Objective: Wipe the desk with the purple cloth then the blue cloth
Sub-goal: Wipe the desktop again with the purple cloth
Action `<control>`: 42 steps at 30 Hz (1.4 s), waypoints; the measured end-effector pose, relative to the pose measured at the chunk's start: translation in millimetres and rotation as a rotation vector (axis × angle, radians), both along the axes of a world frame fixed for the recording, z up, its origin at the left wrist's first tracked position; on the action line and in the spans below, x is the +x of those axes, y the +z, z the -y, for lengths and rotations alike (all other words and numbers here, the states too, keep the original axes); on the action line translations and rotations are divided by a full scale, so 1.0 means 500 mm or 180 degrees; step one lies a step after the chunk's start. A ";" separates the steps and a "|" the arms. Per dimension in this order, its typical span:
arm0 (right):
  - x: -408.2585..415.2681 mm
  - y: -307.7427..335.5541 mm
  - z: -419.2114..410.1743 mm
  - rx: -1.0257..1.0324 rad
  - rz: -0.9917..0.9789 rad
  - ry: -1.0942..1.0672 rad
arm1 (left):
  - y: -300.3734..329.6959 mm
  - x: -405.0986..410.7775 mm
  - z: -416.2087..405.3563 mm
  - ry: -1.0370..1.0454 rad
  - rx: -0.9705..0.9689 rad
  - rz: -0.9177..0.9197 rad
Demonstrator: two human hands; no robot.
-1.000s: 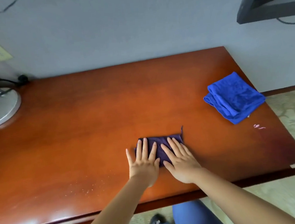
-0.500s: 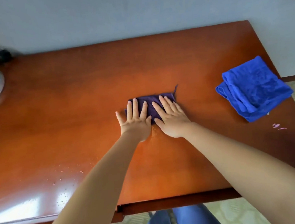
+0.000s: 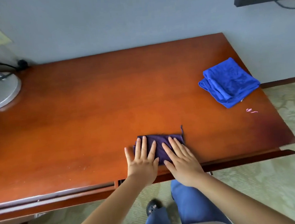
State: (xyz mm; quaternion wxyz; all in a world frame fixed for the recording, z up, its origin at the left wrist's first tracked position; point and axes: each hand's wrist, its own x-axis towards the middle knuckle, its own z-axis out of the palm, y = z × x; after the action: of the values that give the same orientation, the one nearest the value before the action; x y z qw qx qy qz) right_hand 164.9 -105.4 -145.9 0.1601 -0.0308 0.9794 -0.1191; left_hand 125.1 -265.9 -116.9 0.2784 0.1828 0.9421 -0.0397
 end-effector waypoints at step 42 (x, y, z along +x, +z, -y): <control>0.044 0.025 -0.209 0.0073 0.0184 0.0110 | -0.007 0.054 -0.227 0.0156 0.0123 0.0041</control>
State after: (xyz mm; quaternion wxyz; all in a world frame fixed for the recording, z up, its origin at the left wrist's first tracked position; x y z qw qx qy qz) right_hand 186.8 -1.0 -133.6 0.1908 -0.0423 0.9750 -0.1059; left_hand 151.9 -152.5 -120.2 0.2817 0.1653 0.9451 -0.0134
